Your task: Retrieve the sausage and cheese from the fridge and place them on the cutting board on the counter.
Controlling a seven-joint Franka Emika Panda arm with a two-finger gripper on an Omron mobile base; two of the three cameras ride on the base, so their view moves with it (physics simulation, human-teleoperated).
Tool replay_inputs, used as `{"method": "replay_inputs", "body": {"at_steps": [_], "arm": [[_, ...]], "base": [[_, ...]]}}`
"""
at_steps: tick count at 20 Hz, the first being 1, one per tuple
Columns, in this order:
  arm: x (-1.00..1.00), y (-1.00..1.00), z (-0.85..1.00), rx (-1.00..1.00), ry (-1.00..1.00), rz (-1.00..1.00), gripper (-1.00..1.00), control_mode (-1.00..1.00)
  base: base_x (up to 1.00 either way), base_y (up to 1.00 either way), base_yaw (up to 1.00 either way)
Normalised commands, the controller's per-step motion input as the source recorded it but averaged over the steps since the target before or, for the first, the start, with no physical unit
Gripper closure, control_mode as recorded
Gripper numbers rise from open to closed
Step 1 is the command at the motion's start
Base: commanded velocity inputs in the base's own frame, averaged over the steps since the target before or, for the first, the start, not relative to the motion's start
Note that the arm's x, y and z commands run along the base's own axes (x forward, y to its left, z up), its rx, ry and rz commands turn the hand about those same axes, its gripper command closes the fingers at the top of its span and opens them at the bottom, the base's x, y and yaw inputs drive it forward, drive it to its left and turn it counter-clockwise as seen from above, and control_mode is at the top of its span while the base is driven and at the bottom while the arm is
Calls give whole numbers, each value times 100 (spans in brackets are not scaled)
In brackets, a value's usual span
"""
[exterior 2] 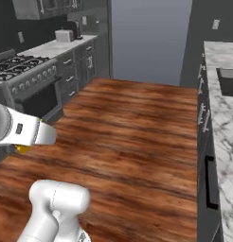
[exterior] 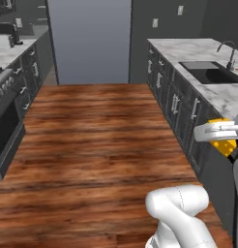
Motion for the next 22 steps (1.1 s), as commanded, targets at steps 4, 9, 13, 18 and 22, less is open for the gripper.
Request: {"method": "replay_inputs", "body": {"at_steps": [4,9,13,18,22], "arm": [[0,0,0,0,0,0,100,100],[0,0,0,0,0,0,100,100],[0,0,0,0,0,0,100,100],[0,0,0,0,0,0,100,100],[0,0,0,0,0,0,100,100]], "base": [[72,-20,-61],[-3,0,-34],[-82,-5,-20],[-87,-54,-23],[-54,-56,-67]]}}
